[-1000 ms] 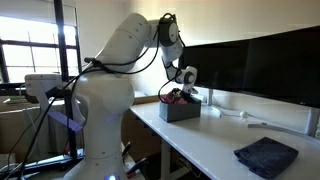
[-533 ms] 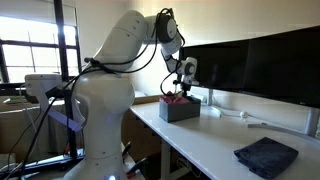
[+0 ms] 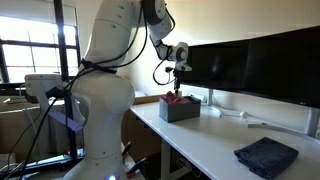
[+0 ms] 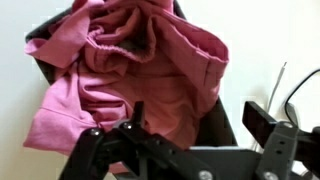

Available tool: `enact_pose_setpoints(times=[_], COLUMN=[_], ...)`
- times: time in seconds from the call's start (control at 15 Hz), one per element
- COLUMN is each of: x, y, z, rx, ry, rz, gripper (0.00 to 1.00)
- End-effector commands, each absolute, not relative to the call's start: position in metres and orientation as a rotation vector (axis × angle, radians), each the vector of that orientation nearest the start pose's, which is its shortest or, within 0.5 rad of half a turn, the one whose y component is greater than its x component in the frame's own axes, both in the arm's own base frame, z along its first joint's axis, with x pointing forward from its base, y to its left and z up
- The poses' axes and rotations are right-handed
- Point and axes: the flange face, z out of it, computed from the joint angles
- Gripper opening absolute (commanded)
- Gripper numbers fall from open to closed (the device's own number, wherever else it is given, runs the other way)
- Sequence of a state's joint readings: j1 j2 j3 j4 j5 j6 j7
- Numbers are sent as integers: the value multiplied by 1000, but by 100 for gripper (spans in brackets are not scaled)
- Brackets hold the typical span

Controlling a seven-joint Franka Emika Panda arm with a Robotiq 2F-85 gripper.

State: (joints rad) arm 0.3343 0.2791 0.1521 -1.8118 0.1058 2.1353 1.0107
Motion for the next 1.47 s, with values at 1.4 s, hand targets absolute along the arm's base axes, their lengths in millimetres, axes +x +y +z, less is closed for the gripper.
enact_pose_setpoints(times=[1.4], x=[531], y=[257], z=[216], rx=[-3000], ry=[1112], rz=[612], gripper=[100])
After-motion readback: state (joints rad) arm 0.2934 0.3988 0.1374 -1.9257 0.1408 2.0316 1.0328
